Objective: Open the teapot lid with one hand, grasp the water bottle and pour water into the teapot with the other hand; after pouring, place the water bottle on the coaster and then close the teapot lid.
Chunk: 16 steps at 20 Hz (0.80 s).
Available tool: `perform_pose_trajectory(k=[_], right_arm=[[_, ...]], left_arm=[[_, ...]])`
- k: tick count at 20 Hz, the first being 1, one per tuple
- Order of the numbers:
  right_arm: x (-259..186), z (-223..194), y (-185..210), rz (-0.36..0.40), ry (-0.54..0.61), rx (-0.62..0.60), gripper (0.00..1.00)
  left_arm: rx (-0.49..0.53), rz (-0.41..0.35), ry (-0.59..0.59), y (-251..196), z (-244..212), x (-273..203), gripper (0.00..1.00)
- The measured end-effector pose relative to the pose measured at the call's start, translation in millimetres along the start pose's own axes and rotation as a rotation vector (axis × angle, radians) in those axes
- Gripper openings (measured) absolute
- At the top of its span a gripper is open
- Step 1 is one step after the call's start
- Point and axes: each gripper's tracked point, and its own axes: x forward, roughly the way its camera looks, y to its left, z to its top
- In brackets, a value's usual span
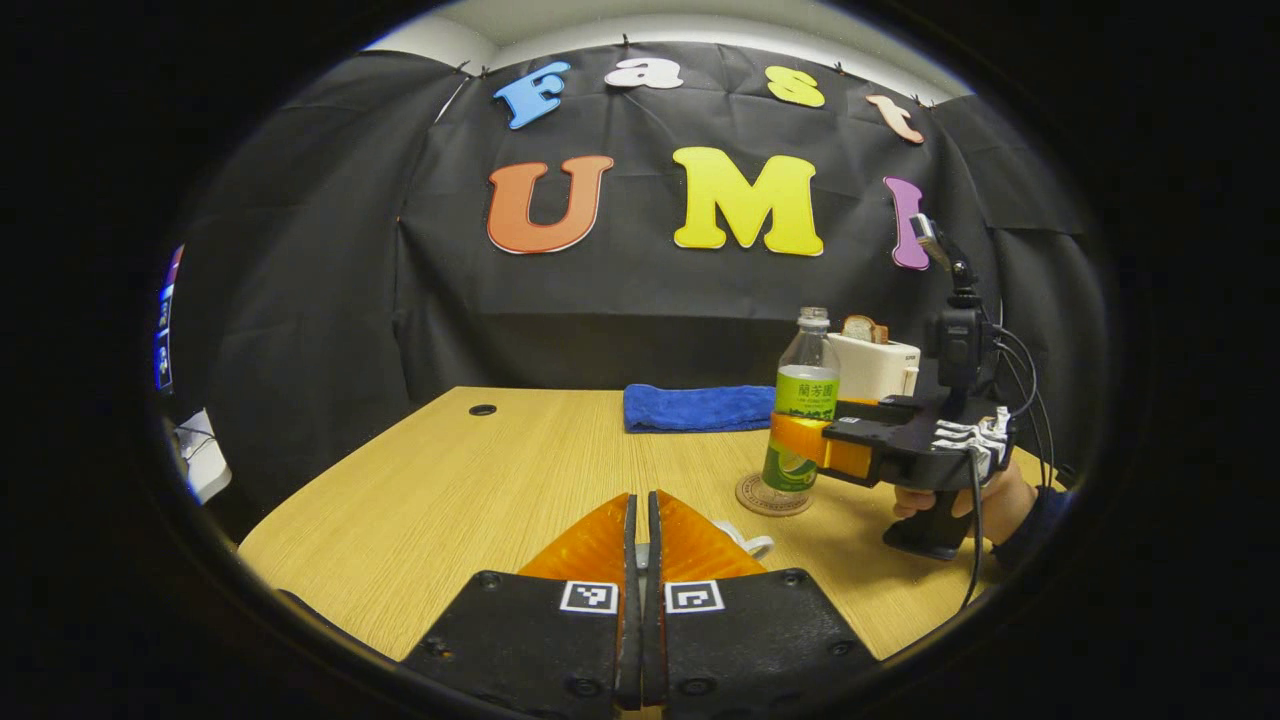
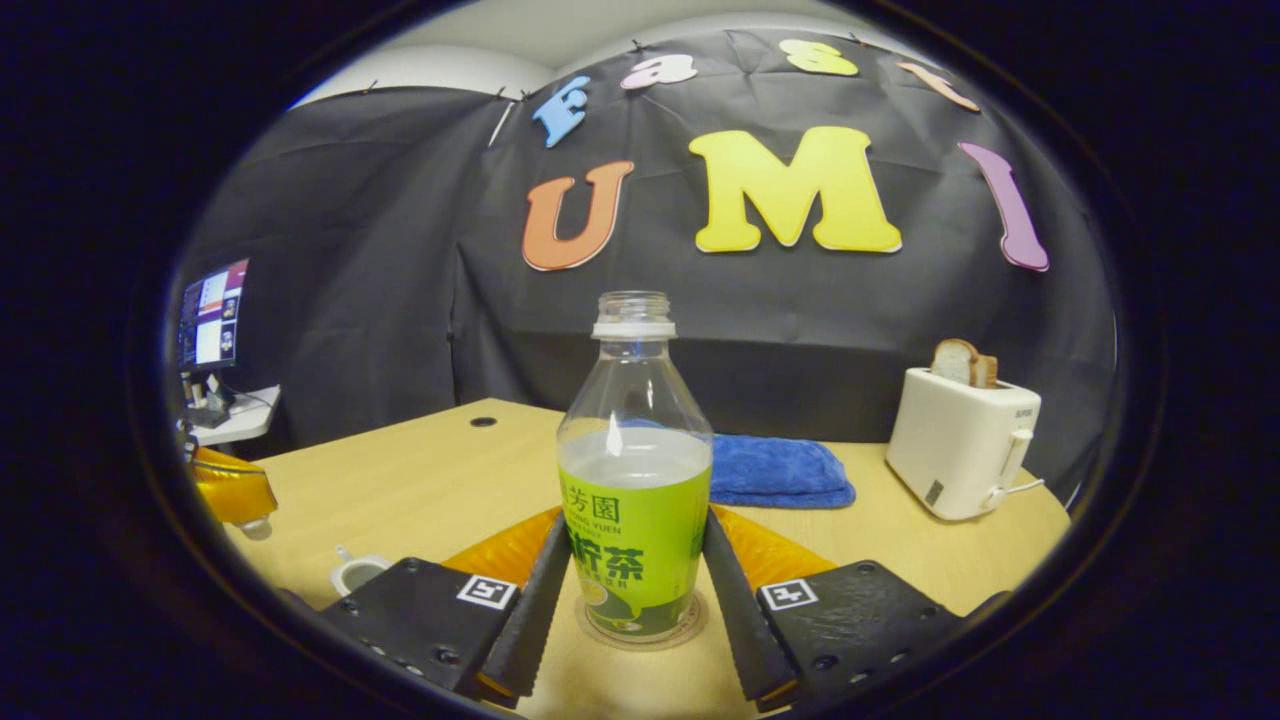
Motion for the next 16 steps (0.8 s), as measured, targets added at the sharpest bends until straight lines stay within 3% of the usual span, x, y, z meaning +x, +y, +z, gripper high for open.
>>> perform_pose_trajectory(k=[8, 9, 11, 16], right_arm=[[12.5, -13.9, -1.0, -0.037, 0.030, -0.032, 0.75], [11.6, -15.5, 2.0, -0.027, 0.032, -0.024, 0.78], [7.2, -9.7, 4.7, -0.015, 0.018, 0.000, 0.95], [-14.5, 6.1, -3.6, -0.034, -0.024, 0.035, 0.98]], left_arm=[[-0.014, 0.009, 0.008, 2.3, 0.2, -0.7, 0.03], [-0.015, 0.008, 0.007, 3.2, -0.6, -0.9, 0.03], [-0.013, 0.014, 0.005, 5.2, 0.7, -1.4, 0.03], [-0.013, 0.021, 0.000, 6.9, 2.7, -1.6, 0.04]])
